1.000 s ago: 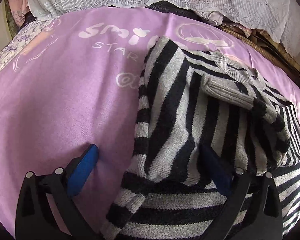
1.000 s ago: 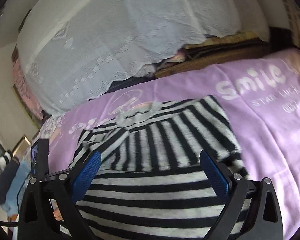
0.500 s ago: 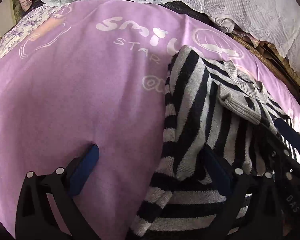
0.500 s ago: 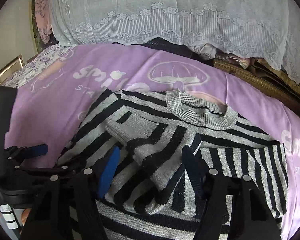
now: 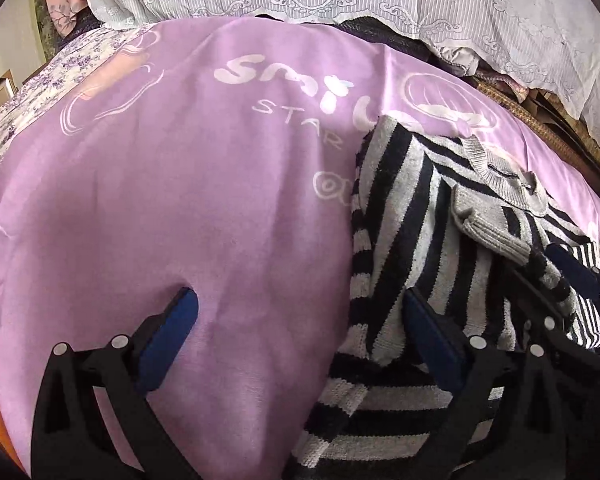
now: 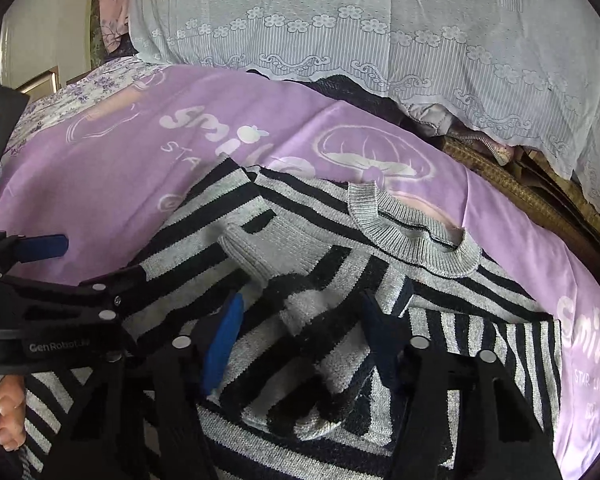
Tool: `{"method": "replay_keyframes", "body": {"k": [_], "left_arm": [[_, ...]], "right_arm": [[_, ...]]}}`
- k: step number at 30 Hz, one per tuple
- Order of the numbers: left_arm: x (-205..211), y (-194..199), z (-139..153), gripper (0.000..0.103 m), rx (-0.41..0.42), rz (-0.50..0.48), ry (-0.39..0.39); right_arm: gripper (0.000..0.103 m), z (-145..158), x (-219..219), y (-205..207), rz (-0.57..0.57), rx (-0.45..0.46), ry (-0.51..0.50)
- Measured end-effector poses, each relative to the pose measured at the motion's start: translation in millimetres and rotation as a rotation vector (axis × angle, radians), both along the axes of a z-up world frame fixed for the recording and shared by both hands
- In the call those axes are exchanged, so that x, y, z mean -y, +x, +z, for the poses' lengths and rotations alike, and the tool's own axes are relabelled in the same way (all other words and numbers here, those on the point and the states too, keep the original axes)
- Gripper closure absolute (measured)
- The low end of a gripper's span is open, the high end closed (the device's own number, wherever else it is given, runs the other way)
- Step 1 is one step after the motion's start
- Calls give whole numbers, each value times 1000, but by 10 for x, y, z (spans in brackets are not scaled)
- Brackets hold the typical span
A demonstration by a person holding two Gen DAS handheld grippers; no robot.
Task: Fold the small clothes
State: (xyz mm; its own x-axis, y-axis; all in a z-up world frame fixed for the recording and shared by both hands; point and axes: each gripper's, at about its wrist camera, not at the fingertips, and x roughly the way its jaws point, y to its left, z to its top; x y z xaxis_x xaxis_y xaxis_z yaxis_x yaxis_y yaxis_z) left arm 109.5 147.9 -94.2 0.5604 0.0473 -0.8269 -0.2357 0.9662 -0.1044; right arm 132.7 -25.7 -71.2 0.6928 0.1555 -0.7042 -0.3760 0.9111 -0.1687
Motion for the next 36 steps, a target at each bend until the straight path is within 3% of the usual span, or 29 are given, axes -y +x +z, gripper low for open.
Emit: {"method": "replay_keyframes", "body": {"k": [1,2,5,6,7,8,9,11,13,16,18,19,22,23,26,29,32,34,36], "left_arm": [[14,-18,3,4,2,-1,9],[34,-19,2,4,2,-6,21],[86,-3,-28,4,-8,-27,36],[101,10,-41,4,-13,-35,36],[123,18,-59,4,-22,-38,40],[149,25,-78,4,-27,-41,50],[172,27,-89,4,-27,-43,65],[203,7,-71,4,-20,-43,85],[208,-38,-15,5,-2,-36,82],[249,-153,149,5,84,-53,52],[327,-207,233,5,141,-91,34],[373,-204,232,5,149,-116,22],[557,-54,-8,5,48,-190,37],[626,14,-154,4,-8,-199,74],[589,16,-123,4,-3,-187,37],[534,-87,51,5,73,-166,3],[571,-106,180,5,138,-207,-38],[652,-10,82,5,91,-218,8],[692,116,-165,4,-7,-206,57]], "right_arm": [[85,22,111,28,-35,8,43],[89,67,307,36,-93,16,131],[89,50,1090,-16,-295,-4,419],[83,-43,1327,-27,-362,-39,471],[70,-161,1529,-36,-417,-89,504],[65,-279,1717,-65,-458,-134,546],[73,-345,1875,-125,-454,-144,621],[75,-355,2079,-262,-499,-119,694],[73,-256,2162,-381,-559,-42,700],[73,-63,2112,-462,-495,45,732],[71,-2,1968,-422,-401,31,741],[64,1,1890,-382,-353,12,739],[49,-187,1702,-219,-308,-70,683],[49,-327,1696,-146,-326,-127,651],[69,-355,1830,-182,-379,-134,696],[68,-165,1811,-256,-375,-44,692],[68,-74,1656,-92,-301,-67,685],[67,-139,1604,81,-302,-96,668],[66,-367,1639,223,-350,-170,666]]}}
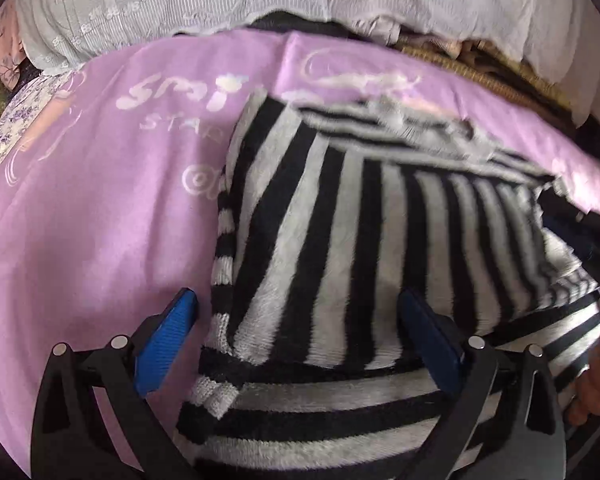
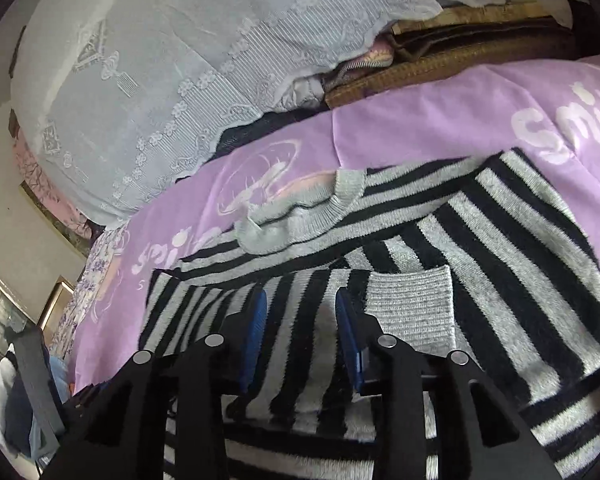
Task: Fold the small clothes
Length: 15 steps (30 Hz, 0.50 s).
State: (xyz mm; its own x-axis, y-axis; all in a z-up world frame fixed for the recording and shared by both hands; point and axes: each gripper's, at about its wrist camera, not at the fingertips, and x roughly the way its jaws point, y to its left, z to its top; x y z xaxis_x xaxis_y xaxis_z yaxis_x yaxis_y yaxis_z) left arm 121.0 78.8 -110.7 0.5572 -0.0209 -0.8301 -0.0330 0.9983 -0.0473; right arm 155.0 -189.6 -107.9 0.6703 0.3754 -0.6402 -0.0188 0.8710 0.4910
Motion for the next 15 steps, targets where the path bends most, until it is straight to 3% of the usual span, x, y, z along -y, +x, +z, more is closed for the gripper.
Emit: {"method": "replay_keyframes", "body": {"k": [3,7,9,10,13,15], "left_arm": [[-111,23,57,4,6,30,-65],[-103,-123,267,5,98,18,-94],[-44,-204,376,5,146,-13,-95],[13,-216,374,5,151,-22,-56],[156,-38,73,4,29,-36,64],[64,-36,64,4,18,-18,-4]], "right_arm": [[75,10,72,-97,-32,29,16],[59,216,-62,-377,2,118,-80],[52,172,-218,-463,64,95,-134],[47,104,-296,-471,88,71,-173],[45,69,-317,-458,101,56,-180],[45,72,-240,-517,89,68,-133]]}}
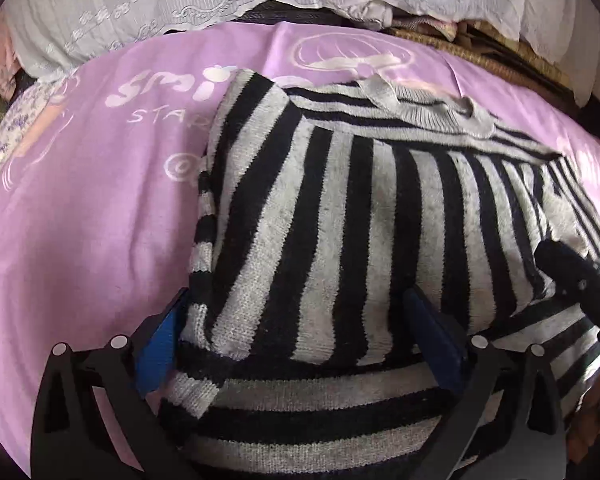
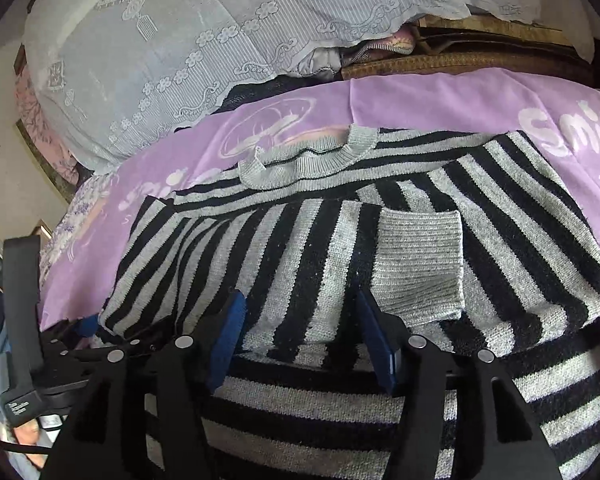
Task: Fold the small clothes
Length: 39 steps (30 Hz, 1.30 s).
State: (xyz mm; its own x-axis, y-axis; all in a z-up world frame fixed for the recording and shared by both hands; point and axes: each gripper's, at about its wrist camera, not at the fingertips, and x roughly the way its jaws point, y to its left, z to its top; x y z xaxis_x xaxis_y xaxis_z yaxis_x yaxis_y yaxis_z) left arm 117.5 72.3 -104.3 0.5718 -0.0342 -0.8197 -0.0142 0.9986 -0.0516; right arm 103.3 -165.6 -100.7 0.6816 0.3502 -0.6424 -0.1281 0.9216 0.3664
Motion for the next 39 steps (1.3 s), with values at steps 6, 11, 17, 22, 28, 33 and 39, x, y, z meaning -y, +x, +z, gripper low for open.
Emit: {"method": "replay_keyframes", "body": {"k": [6,11,17,22,28,33,39], "left_arm": [[-105,-244,240,5,41,-33,-128],[250,-236,-32,4,-11,-63,120],[144,-785,181,5,68,-104,43],[-99,-1270,143,5,78,-83,16],[-437,-1713,-35,5,17,-56,-80],[-501,-2041,-58,5,16,-132,-166],[-265,-2084,-116,5,-12,-308,-268]], "right_arm": [[43,111,174,-434,-4,20,34],[42,-72,430,-591,-32,-61,110],[37,132,723,-1260,-46,33,62],[37,126,1287,-1834,-133,59,47],[37,-98,1795,-2261,-201,12,123],[37,-132,1743,-2413,-150,6,144],[36,-194,1379,-2330,30,-37,216]]}}
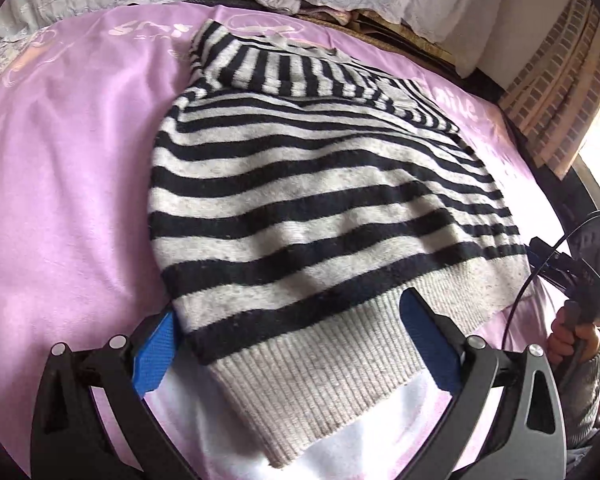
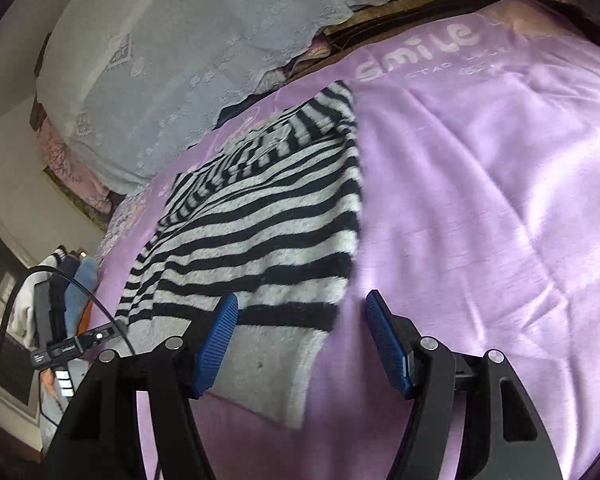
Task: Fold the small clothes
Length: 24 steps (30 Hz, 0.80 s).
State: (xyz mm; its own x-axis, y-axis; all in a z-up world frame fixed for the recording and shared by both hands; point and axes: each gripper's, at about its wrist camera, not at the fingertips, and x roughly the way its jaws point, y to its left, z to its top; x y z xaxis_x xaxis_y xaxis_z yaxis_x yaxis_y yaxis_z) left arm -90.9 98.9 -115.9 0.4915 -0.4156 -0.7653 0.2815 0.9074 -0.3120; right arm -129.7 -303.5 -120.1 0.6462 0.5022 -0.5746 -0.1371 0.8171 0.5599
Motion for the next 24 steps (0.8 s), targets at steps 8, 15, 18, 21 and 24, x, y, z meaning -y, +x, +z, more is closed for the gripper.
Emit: {"method": "replay_keyframes", "body": {"k": [8,15,18,21,24], "left_arm": [[-97,236,-40,6,-62,-28,-178],[-174,132,-52,19,-46,1,-178],[-64,161,-41,30,-15,-6,-105],[-86,130,-30,52,-2,1,-101],[-153,155,-30,77,-16,26,-119]], "right_arm": [[49,-35,-50,107,17,-22,3],[57,-76,10,78,25,-37,35],[57,-53,-77,138,28,-29,7],[82,-56,-108,103,45,-28,7],[87,-6,-94,47,37,-2,12]]}}
